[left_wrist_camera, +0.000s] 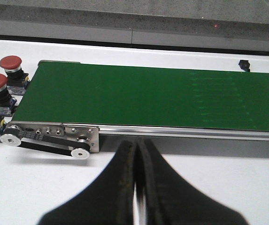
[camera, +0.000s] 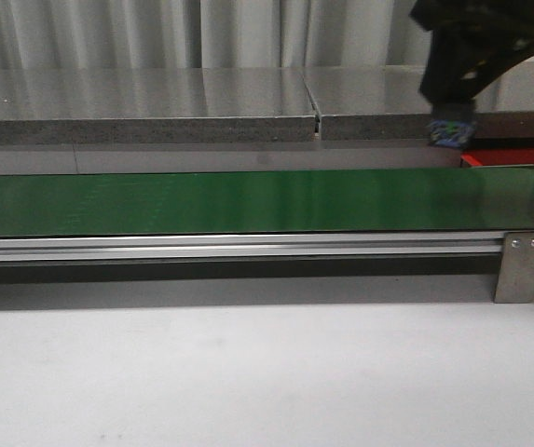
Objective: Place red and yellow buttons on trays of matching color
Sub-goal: 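Lower the yellow button into the yellow tray and open the right gripper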
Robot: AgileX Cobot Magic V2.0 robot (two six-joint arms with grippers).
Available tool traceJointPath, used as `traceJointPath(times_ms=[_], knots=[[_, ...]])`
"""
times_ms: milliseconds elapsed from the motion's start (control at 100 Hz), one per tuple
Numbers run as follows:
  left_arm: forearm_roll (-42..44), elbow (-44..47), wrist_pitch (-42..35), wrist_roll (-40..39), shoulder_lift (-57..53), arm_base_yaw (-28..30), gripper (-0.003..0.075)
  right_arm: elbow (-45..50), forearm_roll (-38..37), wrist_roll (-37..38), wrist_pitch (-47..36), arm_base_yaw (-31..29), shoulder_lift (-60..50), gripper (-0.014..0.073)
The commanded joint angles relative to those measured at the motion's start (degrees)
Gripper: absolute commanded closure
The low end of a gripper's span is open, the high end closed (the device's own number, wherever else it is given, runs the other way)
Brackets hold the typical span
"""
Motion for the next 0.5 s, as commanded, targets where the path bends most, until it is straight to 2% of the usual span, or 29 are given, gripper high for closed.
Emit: traceJointPath(times_ms=[0,300,490], knots=[[-0.5,-1.6,-4.2,-0.2,0.3,-0.4,0.0739,-0.4,-1.3,1.7,-0.8,-3.4,-5.7,0.0454],[-0.5,-1.6,-4.2,-0.2,0.3,-0.4,0.0739,9.2,-1.3,1.8,-3.8,-18.3,-11.0,0.0454],[-0.5,-1.6,-4.2,-0.2,0.3,-0.4,0.0739,18.8,0.2,1.8,-12.5,-25.7,-11.0,0.0454]])
